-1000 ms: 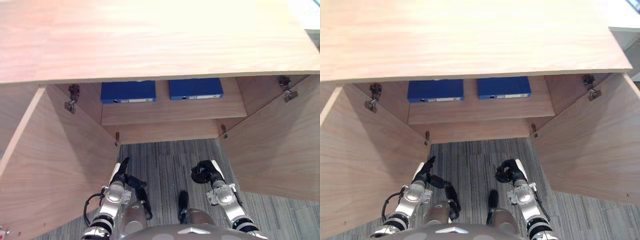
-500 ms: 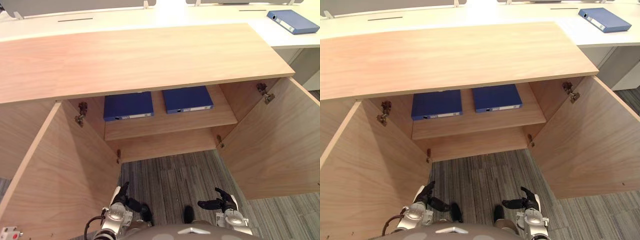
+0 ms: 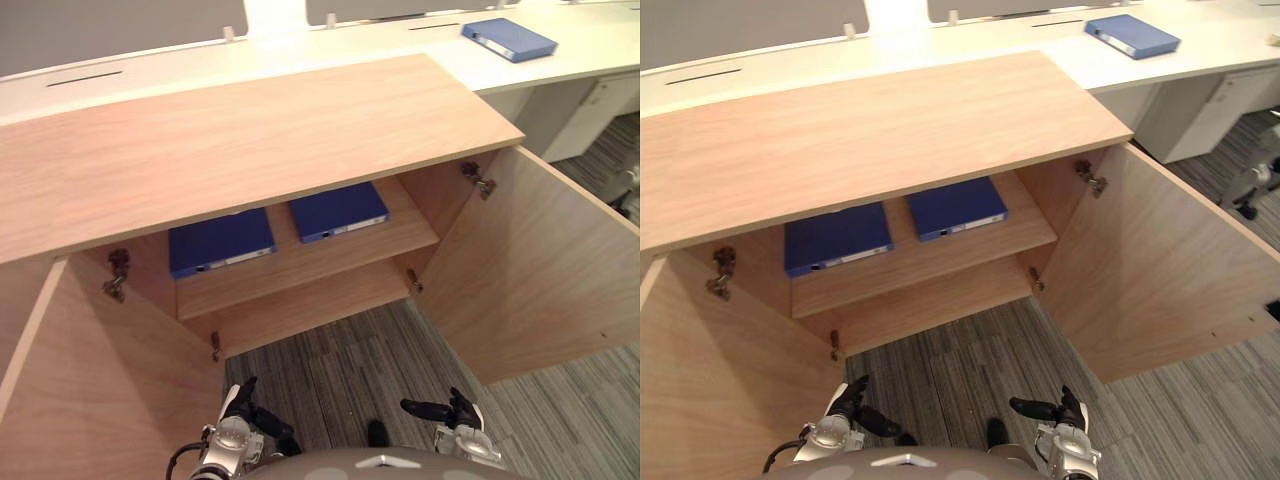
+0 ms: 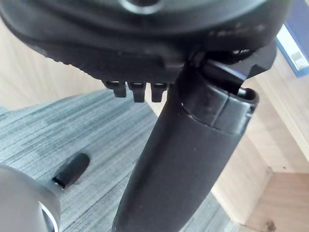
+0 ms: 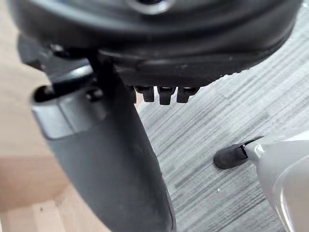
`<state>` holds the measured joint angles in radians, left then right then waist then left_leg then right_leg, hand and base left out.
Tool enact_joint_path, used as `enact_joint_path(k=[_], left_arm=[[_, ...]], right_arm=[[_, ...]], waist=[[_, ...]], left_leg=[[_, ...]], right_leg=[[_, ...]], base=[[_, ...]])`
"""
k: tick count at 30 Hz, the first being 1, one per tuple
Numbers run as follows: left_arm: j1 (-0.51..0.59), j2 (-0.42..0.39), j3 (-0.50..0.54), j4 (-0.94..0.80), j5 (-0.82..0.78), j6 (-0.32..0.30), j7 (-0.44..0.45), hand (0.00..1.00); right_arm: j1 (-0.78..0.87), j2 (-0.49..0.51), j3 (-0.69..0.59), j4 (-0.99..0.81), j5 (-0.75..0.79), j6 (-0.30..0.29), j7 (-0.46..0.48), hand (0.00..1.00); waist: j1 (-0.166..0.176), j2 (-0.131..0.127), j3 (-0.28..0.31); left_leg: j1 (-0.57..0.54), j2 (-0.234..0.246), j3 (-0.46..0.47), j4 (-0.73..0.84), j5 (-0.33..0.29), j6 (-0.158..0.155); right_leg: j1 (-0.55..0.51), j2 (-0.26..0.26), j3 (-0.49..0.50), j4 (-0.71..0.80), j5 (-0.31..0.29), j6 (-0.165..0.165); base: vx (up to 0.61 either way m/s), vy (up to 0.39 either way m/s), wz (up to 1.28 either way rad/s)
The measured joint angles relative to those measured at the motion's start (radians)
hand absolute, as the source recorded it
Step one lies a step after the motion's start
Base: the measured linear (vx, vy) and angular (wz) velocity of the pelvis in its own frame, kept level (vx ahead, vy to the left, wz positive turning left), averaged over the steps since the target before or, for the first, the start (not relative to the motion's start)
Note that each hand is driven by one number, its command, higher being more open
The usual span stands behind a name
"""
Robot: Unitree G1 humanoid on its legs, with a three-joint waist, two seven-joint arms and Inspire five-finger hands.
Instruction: Walk over to the cabinet, pick up the folder, carry it to the office cabinet, place the folder inside the office cabinet, then close the office cabinet door
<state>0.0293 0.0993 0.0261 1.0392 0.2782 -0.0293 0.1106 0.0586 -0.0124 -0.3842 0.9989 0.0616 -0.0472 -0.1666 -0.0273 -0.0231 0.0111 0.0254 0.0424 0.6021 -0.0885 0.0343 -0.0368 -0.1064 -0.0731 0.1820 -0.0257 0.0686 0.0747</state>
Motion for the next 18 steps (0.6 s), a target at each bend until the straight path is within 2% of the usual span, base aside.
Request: enact_joint_path(k=[2,6,12,18], left_arm=[[-0.004,-0.004,0.002,0.01,0.0,0.0,0.0,1.0],[-0.011,-0.01,0.003,0.011,-0.001,0.0,0.0,1.0],[-0.054,-0.008,0.033,0.01,-0.001,0.0,0.0,1.0],[-0.065,-0.019,0.037,-0.016,0.019,-0.01,-0.002,1.0]], right_arm=[[0.003,0.001,-0.063,-0.002,0.053,-0.004,-0.008,1.0],[0.01,0.002,-0.206,-0.011,0.182,-0.015,-0.04,1.0],[0.03,0.006,-0.384,-0.141,0.304,-0.047,-0.101,1.0],[-0.037,-0.022,-0.42,-0.316,0.297,-0.091,-0.138,1.0]], waist=[[-0.013,0.0,-0.001],[-0.044,-0.001,-0.002],[-0.085,0.005,-0.001],[-0.092,0.023,0.014]], left_leg=[[0.015,0.001,0.046,0.0,-0.018,-0.013],[0.031,-0.005,0.11,0.0,-0.043,-0.019],[0.024,0.014,0.163,0.053,-0.079,-0.031],[0.018,0.037,0.18,0.111,-0.111,-0.032]], right_leg=[[-0.01,0.008,0.048,-0.001,0.009,0.003],[-0.031,0.021,0.136,-0.013,0.031,0.009],[-0.049,0.034,0.19,-0.018,0.04,0.01],[-0.054,0.045,0.215,-0.017,0.045,0.01]], base=[[-0.02,-0.007,-0.67],[-0.02,-0.004,-0.67],[0.04,-0.031,-0.34],[0.05,-0.041,-0.2]])
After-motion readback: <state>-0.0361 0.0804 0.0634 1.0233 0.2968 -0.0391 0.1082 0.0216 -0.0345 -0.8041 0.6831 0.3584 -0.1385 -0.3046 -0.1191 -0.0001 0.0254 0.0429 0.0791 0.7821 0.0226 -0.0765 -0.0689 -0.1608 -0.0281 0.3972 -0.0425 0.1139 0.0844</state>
